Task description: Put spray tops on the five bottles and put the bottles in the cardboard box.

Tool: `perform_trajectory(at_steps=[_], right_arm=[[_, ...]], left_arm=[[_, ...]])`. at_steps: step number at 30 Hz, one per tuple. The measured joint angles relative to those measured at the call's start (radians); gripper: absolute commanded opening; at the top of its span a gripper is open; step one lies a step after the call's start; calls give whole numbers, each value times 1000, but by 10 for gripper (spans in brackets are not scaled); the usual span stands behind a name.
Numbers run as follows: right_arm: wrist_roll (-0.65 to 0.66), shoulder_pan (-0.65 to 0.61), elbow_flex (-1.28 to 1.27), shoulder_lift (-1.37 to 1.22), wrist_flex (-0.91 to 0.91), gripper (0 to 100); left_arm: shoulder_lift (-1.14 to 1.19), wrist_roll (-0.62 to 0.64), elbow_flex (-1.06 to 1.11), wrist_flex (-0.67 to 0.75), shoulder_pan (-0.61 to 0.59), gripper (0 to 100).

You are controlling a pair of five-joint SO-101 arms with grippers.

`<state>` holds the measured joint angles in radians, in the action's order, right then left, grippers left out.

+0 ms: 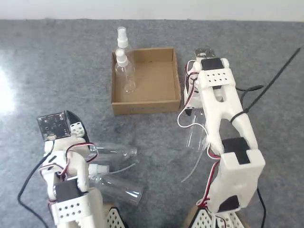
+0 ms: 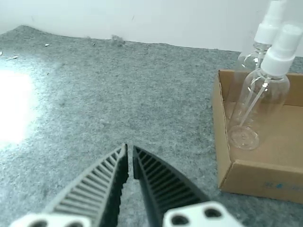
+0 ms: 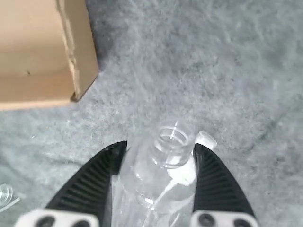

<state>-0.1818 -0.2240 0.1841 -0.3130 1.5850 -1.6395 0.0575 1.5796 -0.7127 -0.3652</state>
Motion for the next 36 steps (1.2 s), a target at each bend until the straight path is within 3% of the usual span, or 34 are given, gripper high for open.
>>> perform_trajectory(at_steps=[20, 36], right_arm=[[0, 0, 0, 250, 164, 101], [0, -2, -127, 482, 153, 102]], left_arm=[[0, 0, 0, 0, 0, 13], [0, -58, -5, -46, -34, 13]])
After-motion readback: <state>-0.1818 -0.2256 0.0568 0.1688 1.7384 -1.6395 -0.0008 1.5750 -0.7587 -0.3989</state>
